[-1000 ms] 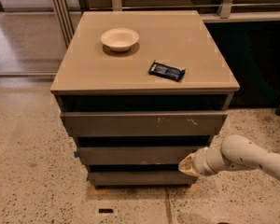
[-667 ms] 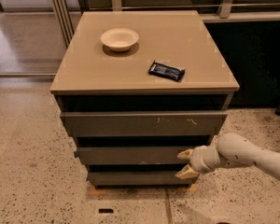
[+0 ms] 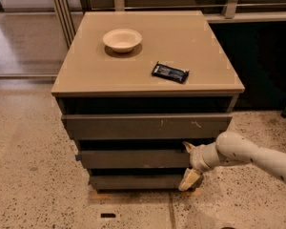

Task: Open middle drawer

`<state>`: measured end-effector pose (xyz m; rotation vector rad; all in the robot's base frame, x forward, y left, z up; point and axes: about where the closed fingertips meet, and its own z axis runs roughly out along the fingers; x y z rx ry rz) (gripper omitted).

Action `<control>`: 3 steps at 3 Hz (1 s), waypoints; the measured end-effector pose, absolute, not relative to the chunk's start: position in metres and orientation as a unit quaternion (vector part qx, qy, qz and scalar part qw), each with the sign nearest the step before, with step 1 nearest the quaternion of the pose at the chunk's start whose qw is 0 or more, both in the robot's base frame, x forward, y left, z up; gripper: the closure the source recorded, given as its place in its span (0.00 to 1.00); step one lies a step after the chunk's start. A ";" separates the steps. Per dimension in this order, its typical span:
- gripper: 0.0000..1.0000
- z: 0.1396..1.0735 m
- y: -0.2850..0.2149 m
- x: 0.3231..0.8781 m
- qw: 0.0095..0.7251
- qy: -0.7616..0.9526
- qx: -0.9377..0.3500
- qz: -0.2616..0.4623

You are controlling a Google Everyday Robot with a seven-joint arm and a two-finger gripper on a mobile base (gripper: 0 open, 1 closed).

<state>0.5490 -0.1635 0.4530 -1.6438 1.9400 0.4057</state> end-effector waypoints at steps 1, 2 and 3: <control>0.00 0.432 -0.137 0.567 0.273 0.709 -0.625 0.180; 0.00 0.432 -0.137 0.567 0.273 0.709 -0.625 0.180; 0.00 0.427 -0.136 0.563 0.259 0.712 -0.626 0.187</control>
Offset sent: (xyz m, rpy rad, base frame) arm 0.0272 0.0354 -0.0292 0.0415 0.0455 0.0767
